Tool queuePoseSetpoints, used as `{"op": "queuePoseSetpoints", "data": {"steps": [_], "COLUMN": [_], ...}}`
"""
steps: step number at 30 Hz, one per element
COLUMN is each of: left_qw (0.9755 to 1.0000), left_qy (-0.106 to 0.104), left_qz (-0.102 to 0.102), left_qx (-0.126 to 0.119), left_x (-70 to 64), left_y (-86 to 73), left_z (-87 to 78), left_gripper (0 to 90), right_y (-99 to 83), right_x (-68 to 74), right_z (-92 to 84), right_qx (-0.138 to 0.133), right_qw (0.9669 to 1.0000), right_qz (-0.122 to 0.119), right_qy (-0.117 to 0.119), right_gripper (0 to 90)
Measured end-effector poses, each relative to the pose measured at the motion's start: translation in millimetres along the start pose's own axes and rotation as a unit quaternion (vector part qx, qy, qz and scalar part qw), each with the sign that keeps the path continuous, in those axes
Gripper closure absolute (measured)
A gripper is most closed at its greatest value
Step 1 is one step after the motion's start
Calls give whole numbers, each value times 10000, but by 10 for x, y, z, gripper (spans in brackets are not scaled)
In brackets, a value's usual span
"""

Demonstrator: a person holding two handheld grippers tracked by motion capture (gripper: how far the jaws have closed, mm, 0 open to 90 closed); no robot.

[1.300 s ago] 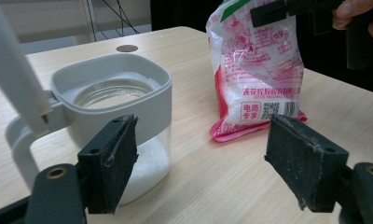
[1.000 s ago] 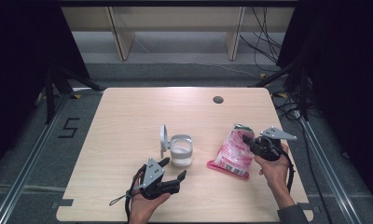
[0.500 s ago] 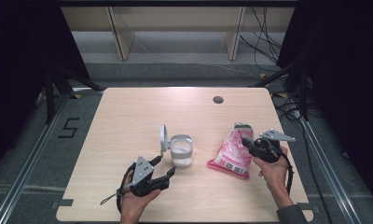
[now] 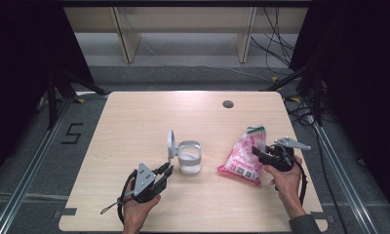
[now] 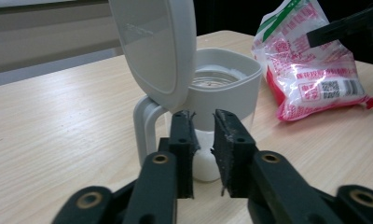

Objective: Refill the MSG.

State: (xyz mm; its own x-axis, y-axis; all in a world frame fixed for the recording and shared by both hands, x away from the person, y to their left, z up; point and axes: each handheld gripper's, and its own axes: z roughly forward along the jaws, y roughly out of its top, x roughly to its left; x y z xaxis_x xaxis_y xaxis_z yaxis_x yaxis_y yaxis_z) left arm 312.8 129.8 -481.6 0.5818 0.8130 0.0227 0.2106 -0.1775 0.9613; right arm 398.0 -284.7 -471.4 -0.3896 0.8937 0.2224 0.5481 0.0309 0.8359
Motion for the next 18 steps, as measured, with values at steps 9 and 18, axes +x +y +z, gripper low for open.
{"op": "queuePoseSetpoints", "data": {"steps": [9, 18], "left_qw": [9998, 9994], "left_qy": [142, 282], "left_qz": [-89, -157], "left_qx": [-91, -130], "left_x": [52, 164], "left_y": [2, 27], "left_z": [45, 32], "left_gripper": [880, 891], "right_y": [-22, -44], "right_x": [-13, -58], "right_z": [-8, -39], "right_qx": [-34, 26], "right_qw": [9999, 9998], "right_qz": [-33, -4], "right_qy": [-114, -205], "right_gripper": [553, 476]}}
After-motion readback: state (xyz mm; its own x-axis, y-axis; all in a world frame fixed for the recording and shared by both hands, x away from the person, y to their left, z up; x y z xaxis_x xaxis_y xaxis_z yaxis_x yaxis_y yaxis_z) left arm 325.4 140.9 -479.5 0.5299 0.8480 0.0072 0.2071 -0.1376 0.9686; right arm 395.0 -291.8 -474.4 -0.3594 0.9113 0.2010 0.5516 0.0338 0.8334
